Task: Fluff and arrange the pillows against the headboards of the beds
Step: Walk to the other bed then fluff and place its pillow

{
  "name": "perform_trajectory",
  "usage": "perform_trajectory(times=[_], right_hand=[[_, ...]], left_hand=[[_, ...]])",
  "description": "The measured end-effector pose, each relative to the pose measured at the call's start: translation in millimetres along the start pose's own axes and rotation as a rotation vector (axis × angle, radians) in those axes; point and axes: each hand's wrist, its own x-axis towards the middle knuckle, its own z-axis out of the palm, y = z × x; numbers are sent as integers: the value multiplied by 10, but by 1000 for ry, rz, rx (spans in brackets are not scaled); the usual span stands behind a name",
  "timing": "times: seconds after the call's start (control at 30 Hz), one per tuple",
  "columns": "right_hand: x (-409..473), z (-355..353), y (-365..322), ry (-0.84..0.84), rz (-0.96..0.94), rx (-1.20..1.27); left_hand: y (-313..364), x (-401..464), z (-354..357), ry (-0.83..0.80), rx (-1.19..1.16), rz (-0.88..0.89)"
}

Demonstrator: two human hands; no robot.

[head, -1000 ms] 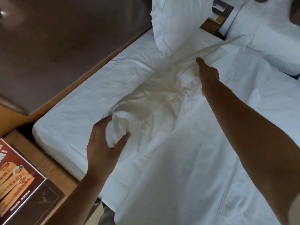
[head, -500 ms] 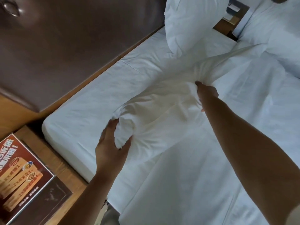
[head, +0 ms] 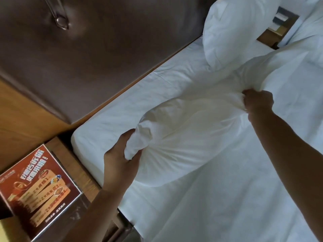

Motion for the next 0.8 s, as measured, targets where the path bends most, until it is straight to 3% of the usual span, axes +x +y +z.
perform_trajectory(times=[0.17, 0.2, 0.23, 0.27, 0.3, 0.33, 0.5, 0.63, 0.8], right_hand=[[-142, 119, -230, -129, 22, 155], [-250, 162, -244, -125, -54, 12], [-354, 267, -300, -128, -154, -292], [-430, 349, -342, -139, -158, -297], [-492, 472, -366, -206, -7, -21], [-503, 600, -379, -275, 26, 100], [-764, 1190, -320, -290, 31, 53], [-807, 1304, -438, -406, 62, 80], [-825, 1426, -491, -380, 98, 103]], left_hand=[[-1, 276, -396, 154, 87, 157], [-34, 327, -490, 187, 80, 183], [-85, 392, -586, 205, 79, 195], [-144, 473, -672, 215, 78, 194], [-237, 557, -746, 219, 80, 186], [-321, 627, -814, 214, 85, 170], [-737, 672, -936, 178, 85, 47], [-867, 778, -918, 190, 54, -8], [-959, 1049, -919, 236, 59, -31]])
